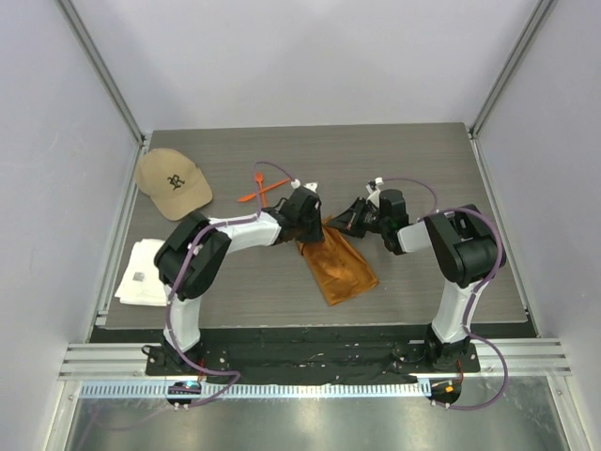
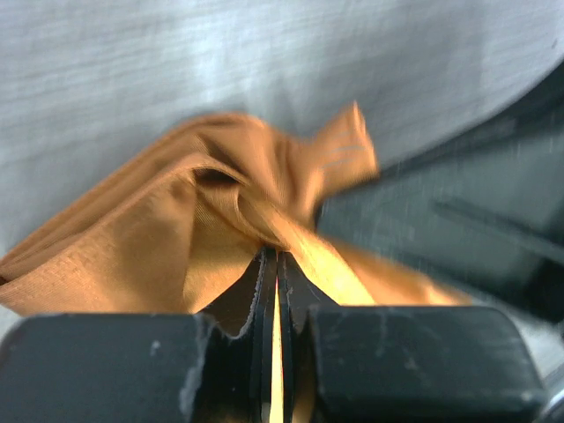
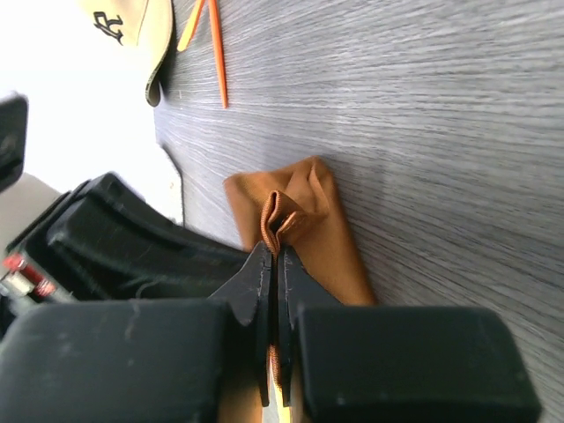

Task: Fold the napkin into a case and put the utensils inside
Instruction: Fold the 2/3-rectangle-folded napkin at the center of the board.

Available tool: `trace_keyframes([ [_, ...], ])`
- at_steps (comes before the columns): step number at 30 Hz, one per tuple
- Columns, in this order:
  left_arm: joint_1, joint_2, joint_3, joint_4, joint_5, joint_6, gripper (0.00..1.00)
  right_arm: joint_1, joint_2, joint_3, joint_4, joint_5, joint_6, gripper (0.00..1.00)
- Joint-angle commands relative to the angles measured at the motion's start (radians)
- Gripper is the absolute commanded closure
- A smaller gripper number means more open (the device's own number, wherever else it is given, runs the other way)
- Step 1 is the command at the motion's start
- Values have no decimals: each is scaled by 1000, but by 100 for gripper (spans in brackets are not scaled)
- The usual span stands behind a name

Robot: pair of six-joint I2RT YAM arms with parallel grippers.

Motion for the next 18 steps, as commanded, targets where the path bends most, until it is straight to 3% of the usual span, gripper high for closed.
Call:
trace_keyframes([
  [1, 4, -120, -25, -76, -11, 31, 92, 5, -14, 6, -2, 18, -39, 99],
  [5, 4, -153, -53, -138, -34, 45, 94, 5, -23, 11, -29, 18, -58, 99],
  [11, 7, -160, -117, -95, -71, 4, 94, 5, -31, 20, -54, 16, -72, 98],
  [18, 9, -323, -221, -47, -147, -1, 94, 11, -46, 37, -94, 16, -87, 98],
])
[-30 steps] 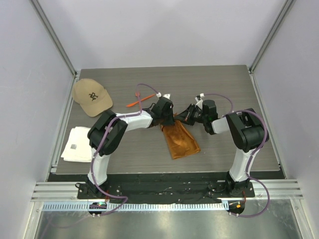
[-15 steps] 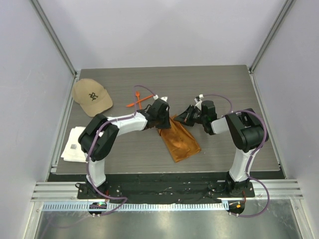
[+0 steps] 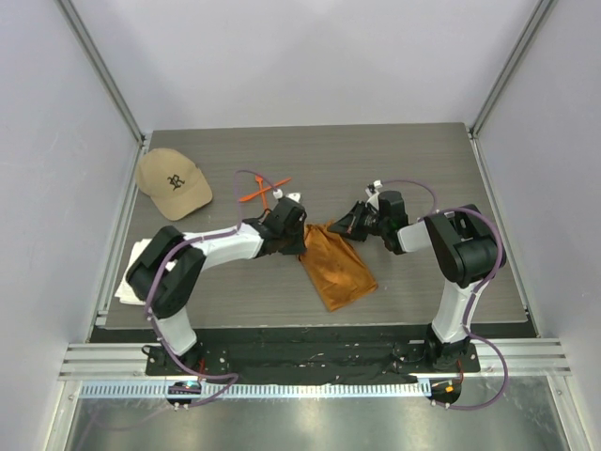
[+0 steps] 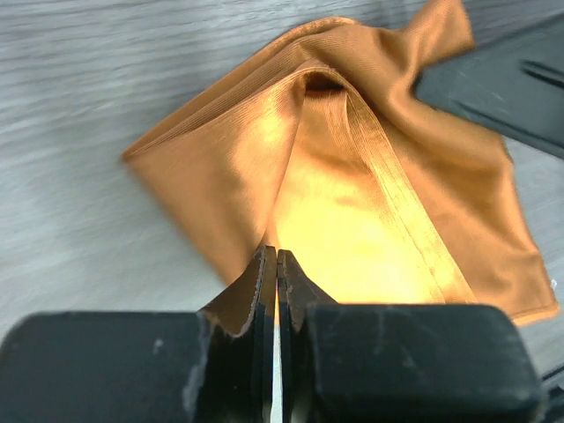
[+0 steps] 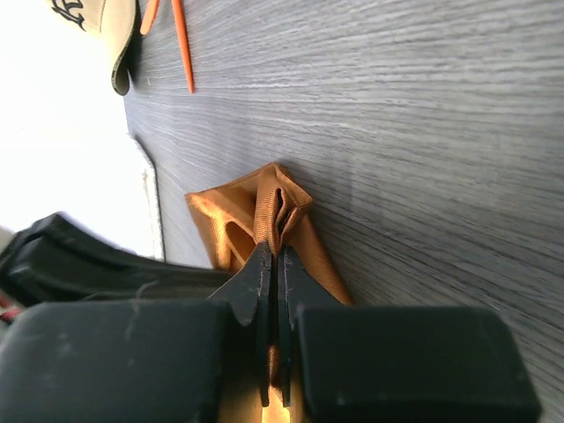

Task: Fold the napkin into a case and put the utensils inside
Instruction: Fold the 2/3-rectangle-folded napkin at the center of the board.

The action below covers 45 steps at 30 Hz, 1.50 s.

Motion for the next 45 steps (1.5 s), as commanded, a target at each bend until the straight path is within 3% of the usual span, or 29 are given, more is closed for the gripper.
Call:
trace_keyframes([
  [1, 7, -166, -35, 13, -74, 3, 93, 10, -45, 37, -12, 9, -29, 98],
  [3, 13, -178, -30, -7, -71, 17, 90, 15, -45, 46, -20, 9, -27, 98],
  [7, 16, -187, -22, -36, -48, 28, 72, 15, -47, 50, -26, 5, -27, 97],
  [9, 14, -174, -10, -31, 5, 54, 70, 16, -52, 49, -26, 5, -27, 97],
  [12, 13, -128, -36, 83, 91, 35, 70, 18, -55, 49, -23, -1, -27, 92],
  [15, 13, -60, -24, 177, 153, -15, 77, 18, -58, 46, -23, -14, -27, 79],
  [23, 13, -16, 1, 219, 165, -46, 80, 16, -84, 32, -53, -28, -78, 69],
  [37, 11, 47, 24, 205, 153, -40, 81, 16, -76, 72, -29, -46, -47, 73],
  [45, 14, 113, 76, 190, 91, -38, 85, 19, -95, 84, -81, -54, -52, 93],
])
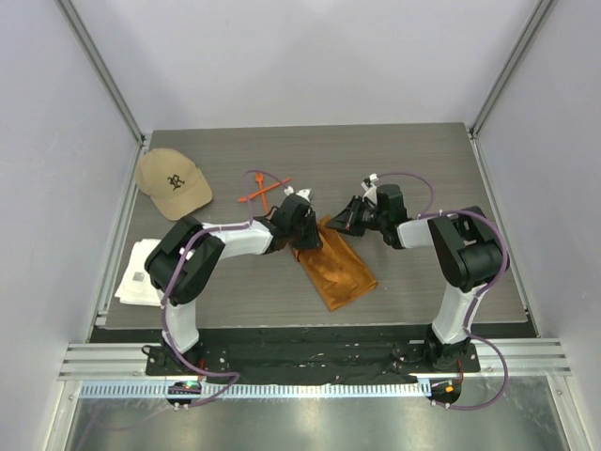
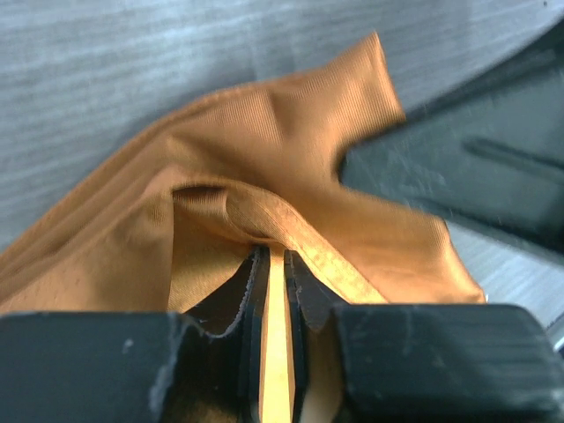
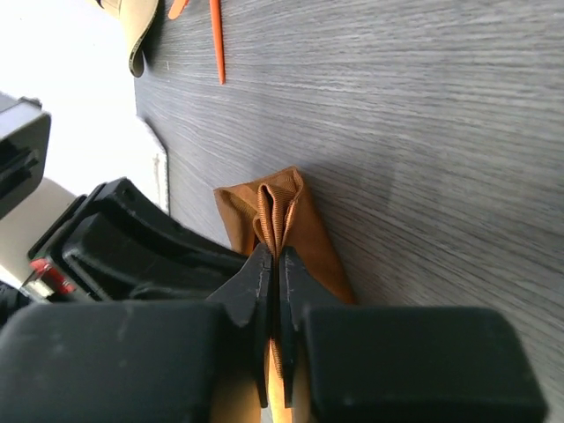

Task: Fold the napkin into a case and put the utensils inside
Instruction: Fold the 2/3-rectangle-folded napkin at the center of the board.

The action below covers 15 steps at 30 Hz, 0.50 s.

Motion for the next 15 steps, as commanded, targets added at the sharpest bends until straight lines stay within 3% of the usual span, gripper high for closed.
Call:
trace_keyframes([
  [1, 5, 40, 64, 3, -49, -3, 86, 6, -65, 29, -6, -23, 3, 94],
  [9, 2, 86, 81, 47, -61, 13, 89, 71, -43, -6, 88, 34, 144, 99],
  [15, 2, 19, 52, 54, -22, 63, 90, 82, 38, -94, 322, 72, 305, 99],
])
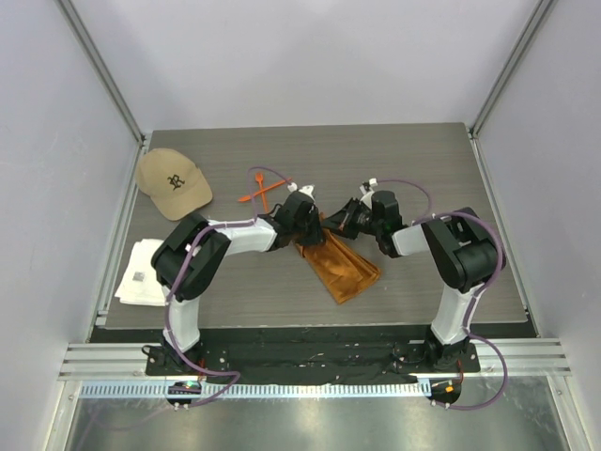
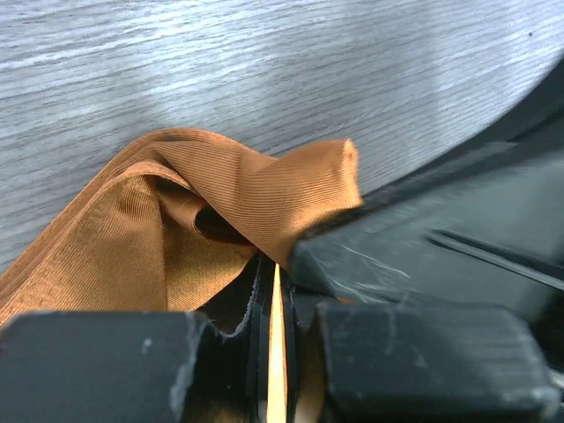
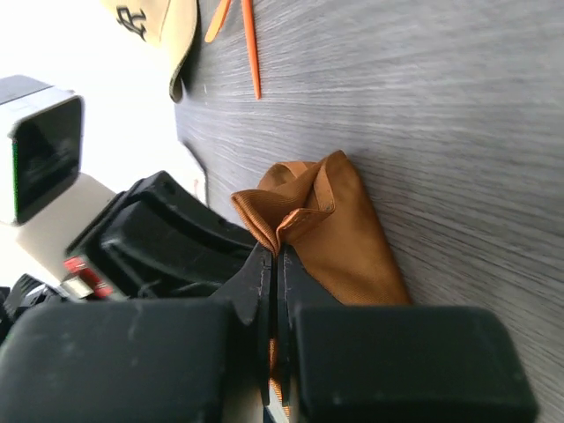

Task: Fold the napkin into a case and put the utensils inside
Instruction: Fold the 2/3-rectangle-folded napkin at the center of the board.

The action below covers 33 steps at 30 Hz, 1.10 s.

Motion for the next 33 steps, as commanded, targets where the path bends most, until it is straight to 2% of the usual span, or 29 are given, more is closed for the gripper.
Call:
trace_keyframes([
  [1, 2, -57, -19, 30, 12, 60, 90, 23, 53, -56, 222, 2, 148, 99],
  [9, 4, -154, -117, 87, 69, 66, 88, 22, 24, -88, 225, 40, 133, 99],
  [13, 4, -229, -137, 35, 43, 47, 88, 17, 11, -85, 189, 43, 114, 99],
  [16, 4, -287, -137, -58, -26, 0, 90, 16, 10, -82, 179, 42, 103, 99],
  [17, 4, -307, -129, -142, -32, -6, 90, 14, 10, -79, 176, 42, 100, 99],
  [20, 10, -355, -161, -210, -114, -54, 92, 16, 11, -68, 173, 29, 97, 99],
  [23, 27, -387, -201, -212, -150, -66, 92, 14, 1, -64, 149, 32, 77, 99],
  [33, 63, -268, -194, -143, -172, -22, 97, 22, -33, -55, 101, 28, 51, 99],
])
